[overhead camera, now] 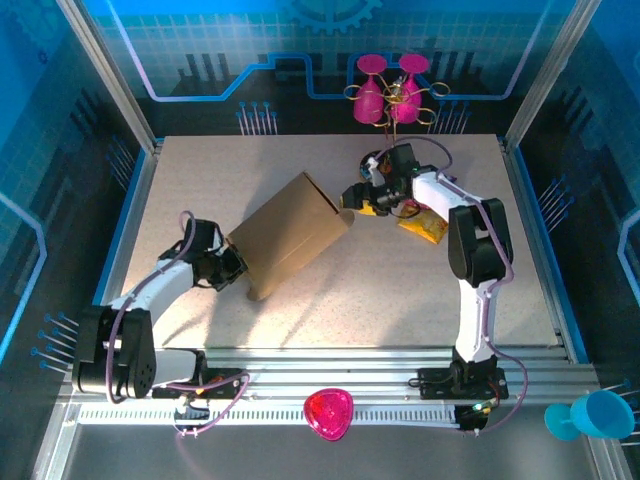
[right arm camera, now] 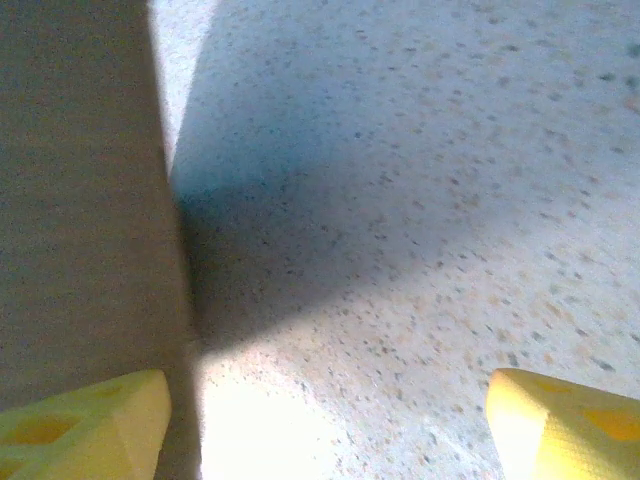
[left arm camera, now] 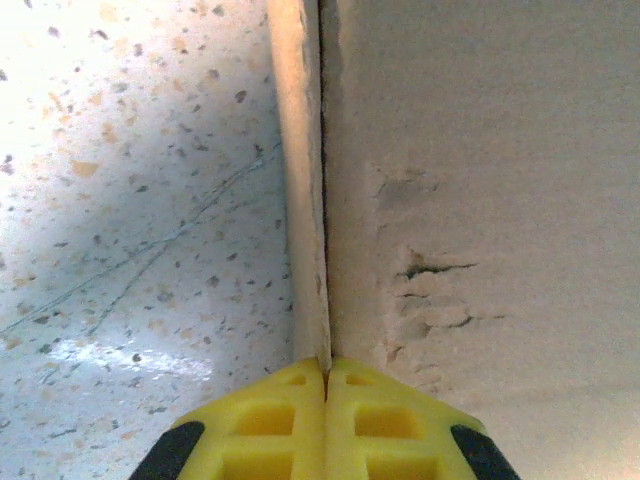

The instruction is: Fold the paper box

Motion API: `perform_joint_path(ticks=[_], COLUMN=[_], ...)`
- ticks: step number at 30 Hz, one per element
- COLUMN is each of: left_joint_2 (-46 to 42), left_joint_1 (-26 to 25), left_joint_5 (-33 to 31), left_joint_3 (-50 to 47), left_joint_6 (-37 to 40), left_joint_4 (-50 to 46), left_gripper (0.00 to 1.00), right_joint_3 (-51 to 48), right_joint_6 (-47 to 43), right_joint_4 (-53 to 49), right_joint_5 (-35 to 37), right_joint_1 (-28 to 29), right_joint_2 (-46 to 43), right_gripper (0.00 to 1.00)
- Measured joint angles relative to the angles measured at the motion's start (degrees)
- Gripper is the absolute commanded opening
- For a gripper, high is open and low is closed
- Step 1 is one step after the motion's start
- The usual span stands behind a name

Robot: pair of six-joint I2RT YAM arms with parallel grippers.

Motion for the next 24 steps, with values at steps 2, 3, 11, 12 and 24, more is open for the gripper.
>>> perform_joint_path(ticks=[2,3,11,12,24], left_joint_2=[-0.26,-0.26,1.03,1.20,3.15], left_joint_1=[0.00,0.00,0.00,0.00,0.07], left_joint_5=[-0.44,-0.61,-1.60,-1.73,-2.51], left_joint_3=[-0.42,-0.50,-0.52,-0.52,-0.15], left_joint_6=[0.00,0.00,0.02,0.04,0.52], left_joint_4=[-0.35,-0.63,-3.82,-4.35,-6.71], left_gripper=[0.00,0.00,0.00,0.00,0.00], right_joint_3=[1.73,2.25,-0.37,-1.86,8.02], right_joint_6=[-0.74,-1.01,1.51,2.51,3.74], right_joint_4=[-0.61,-0.72,1.77,2.58,1.29], right_joint_5=[-1.29,-1.88,-2.36,-2.29,0.48], right_joint_1=[0.83,1.33,2.75,2.27,6.88], right_joint_2=[1.36,1.81,0.15,-1.07,-11.15], right_gripper=[0.84,0.84,0.83,0.84,0.93])
